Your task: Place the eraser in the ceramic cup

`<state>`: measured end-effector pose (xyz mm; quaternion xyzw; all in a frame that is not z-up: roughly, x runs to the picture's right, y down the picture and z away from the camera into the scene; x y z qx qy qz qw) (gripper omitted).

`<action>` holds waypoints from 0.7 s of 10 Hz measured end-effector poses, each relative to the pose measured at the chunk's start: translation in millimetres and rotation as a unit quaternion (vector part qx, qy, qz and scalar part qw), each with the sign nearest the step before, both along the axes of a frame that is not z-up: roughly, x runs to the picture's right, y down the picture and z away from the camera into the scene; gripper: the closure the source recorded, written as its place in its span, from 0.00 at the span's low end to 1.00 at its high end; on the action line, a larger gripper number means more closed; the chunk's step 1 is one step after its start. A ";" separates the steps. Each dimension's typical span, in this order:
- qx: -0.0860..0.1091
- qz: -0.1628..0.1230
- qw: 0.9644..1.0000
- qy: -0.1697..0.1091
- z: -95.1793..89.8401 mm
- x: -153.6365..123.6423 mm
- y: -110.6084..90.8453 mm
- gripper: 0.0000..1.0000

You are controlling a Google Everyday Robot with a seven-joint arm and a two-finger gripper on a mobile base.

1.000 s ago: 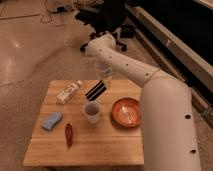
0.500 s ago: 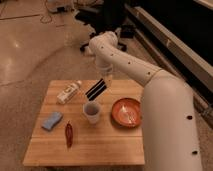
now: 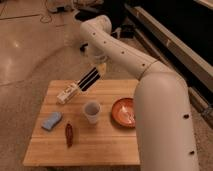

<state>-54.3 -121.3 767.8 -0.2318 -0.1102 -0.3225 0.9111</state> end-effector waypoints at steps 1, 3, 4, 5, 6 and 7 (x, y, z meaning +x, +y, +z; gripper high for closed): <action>0.003 -0.005 1.000 -0.006 -9.6 -4.4 -2.0 1.00; 0.006 -0.013 1.000 -0.016 -26.3 -7.3 6.5 1.00; 0.006 -0.015 1.000 -0.019 -33.2 -7.1 11.8 1.00; 0.005 -0.016 1.000 -0.022 -41.2 -4.5 18.7 1.00; 0.003 -0.015 1.000 -0.023 -45.7 -1.0 23.2 1.00; 0.002 -0.013 1.000 -0.022 -49.8 4.1 27.6 1.00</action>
